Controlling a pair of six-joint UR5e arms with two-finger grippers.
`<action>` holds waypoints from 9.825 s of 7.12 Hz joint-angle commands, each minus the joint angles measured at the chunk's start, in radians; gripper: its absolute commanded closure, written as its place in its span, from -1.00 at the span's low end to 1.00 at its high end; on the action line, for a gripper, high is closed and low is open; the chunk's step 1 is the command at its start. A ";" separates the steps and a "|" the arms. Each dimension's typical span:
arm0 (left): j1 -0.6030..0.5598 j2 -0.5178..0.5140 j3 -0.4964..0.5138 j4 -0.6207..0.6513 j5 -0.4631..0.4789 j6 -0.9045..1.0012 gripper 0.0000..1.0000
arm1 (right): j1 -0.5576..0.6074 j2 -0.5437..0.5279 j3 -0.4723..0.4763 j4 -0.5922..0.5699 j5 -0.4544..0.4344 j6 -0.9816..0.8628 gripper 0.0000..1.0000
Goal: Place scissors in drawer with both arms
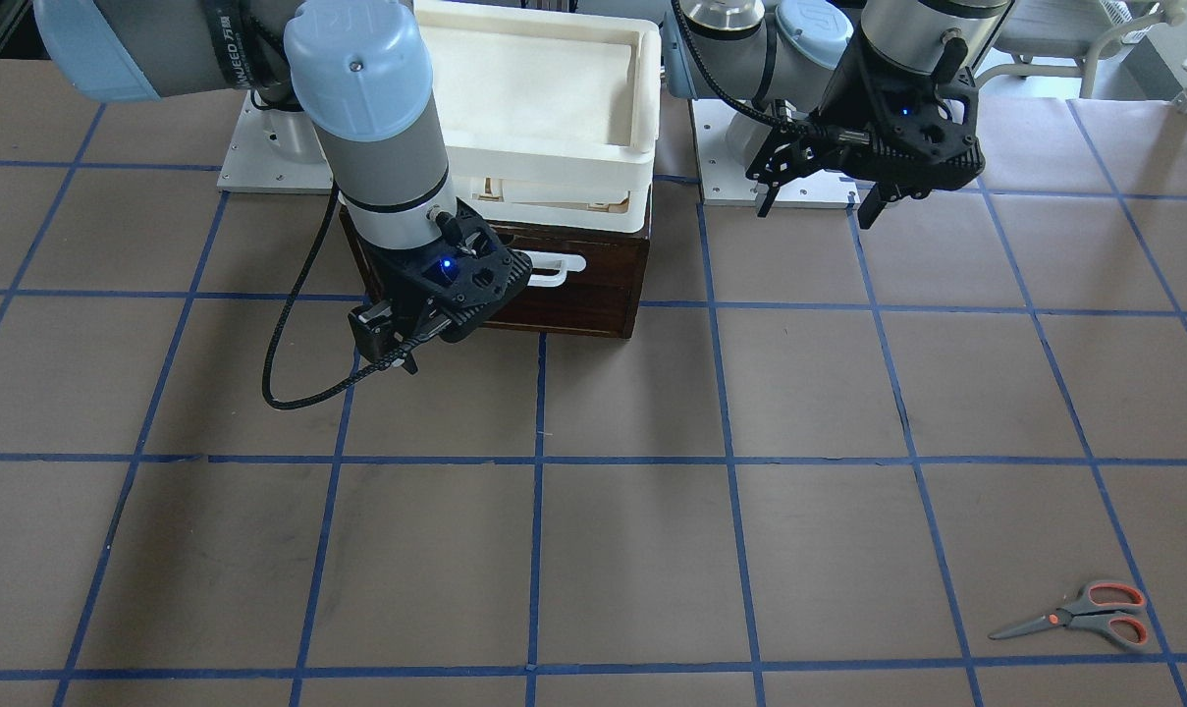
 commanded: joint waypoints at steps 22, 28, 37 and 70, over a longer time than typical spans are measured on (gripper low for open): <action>0.481 -0.855 0.289 0.645 -0.053 1.786 -0.88 | 0.088 0.069 0.152 -0.014 0.057 -0.572 -1.00; 0.483 -0.868 0.289 0.633 -0.005 1.817 -0.70 | 0.077 0.066 0.060 0.078 0.054 -0.567 -1.00; 0.478 -0.797 0.280 0.586 -0.010 1.765 0.40 | 0.076 0.072 0.115 0.077 0.067 -0.566 -1.00; 0.174 -0.307 0.148 0.063 -0.059 1.461 0.67 | 0.031 0.230 -0.064 -0.071 0.061 -0.659 -1.00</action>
